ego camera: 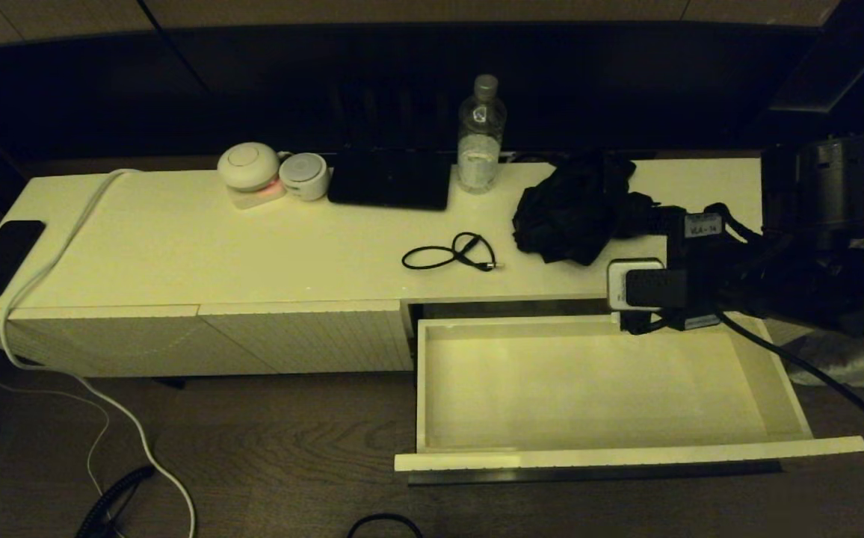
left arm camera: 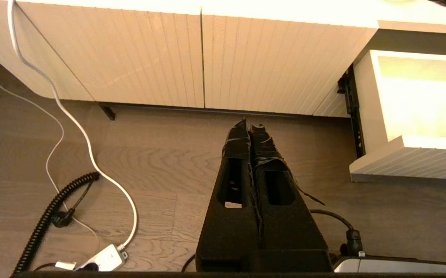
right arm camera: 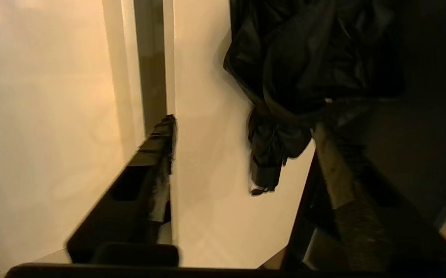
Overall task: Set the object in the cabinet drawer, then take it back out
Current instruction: Put the umbrella in the drawer
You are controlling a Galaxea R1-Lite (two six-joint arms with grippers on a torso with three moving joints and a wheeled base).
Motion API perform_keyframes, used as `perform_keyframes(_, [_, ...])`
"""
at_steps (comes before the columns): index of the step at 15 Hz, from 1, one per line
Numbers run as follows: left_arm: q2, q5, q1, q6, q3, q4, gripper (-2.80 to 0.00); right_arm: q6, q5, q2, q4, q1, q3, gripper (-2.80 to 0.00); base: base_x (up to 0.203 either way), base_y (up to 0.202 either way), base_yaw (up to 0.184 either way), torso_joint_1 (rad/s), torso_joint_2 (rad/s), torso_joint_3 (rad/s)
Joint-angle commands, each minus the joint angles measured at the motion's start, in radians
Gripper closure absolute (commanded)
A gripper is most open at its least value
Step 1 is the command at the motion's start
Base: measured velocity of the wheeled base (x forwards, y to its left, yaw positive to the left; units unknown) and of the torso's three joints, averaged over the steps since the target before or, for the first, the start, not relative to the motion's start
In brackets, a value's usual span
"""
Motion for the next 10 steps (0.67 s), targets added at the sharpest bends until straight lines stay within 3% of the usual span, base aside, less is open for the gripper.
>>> perform_keyframes(1, [-0.002,0.001,0.000,-0.001,0.000,0.000,0.00,-0.036,0.006,0.058,0.005,-0.031,-0.059,-2.80,0.000,0.000,0.000,0.000,0.00,0.000])
perform_keyframes(4, [-0.002,0.001,0.000,-0.001,0.000,0.000,0.00,-0.109,0.010,0.122,0.053,-0.085,-0.172,-2.80,0.000,0.000,0.000,0.000,0.00,0.000])
perform_keyframes(10, [-0.002,0.001,0.000,-0.001,0.000,0.000,0.00,-0.105,0.007,0.285,0.077,-0.129,-0.409,-2.80,0.000,0.000,0.000,0.000,0.00,0.000])
